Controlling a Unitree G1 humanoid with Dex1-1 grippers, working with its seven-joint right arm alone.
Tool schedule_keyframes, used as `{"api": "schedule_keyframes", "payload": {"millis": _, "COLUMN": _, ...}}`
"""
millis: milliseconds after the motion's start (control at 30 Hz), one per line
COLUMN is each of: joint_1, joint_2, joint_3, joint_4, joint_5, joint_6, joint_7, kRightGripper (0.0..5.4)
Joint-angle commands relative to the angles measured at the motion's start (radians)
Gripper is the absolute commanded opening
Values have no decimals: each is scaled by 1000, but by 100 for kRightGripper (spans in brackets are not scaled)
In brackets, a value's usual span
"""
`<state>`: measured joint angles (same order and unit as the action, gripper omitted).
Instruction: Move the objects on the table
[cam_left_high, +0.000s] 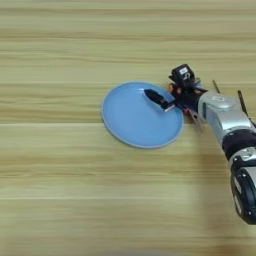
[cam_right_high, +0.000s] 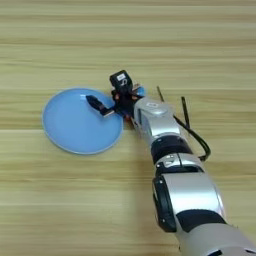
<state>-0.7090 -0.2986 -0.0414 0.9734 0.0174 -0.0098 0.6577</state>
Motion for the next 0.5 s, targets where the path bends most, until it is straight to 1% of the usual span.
{"api": "schedule_keyframes", "payload": {"millis": 33, "joint_1": -60, "joint_2": -28, "joint_3": 13, "joint_4": -69, "joint_5": -2, "joint_6": -9, "joint_7": 14, "kRightGripper": 539}}
{"api": "schedule_keyframes", "payload": {"millis": 167, "joint_1": -50, "joint_2": -31, "joint_3": 29, "joint_4": -75, "joint_5": -12, "joint_6": 9, "joint_7": 36, "kRightGripper": 539}}
{"api": "schedule_keyframes", "payload": {"millis": 333, "joint_1": -41, "joint_2": -29, "joint_3": 48, "joint_4": -86, "joint_5": -6, "joint_6": 81, "joint_7": 102, "kRightGripper": 539}}
{"api": "schedule_keyframes", "payload": {"millis": 500, "joint_1": -29, "joint_2": -31, "joint_3": 59, "joint_4": -108, "joint_5": -11, "joint_6": 96, "joint_7": 126, "kRightGripper": 539}}
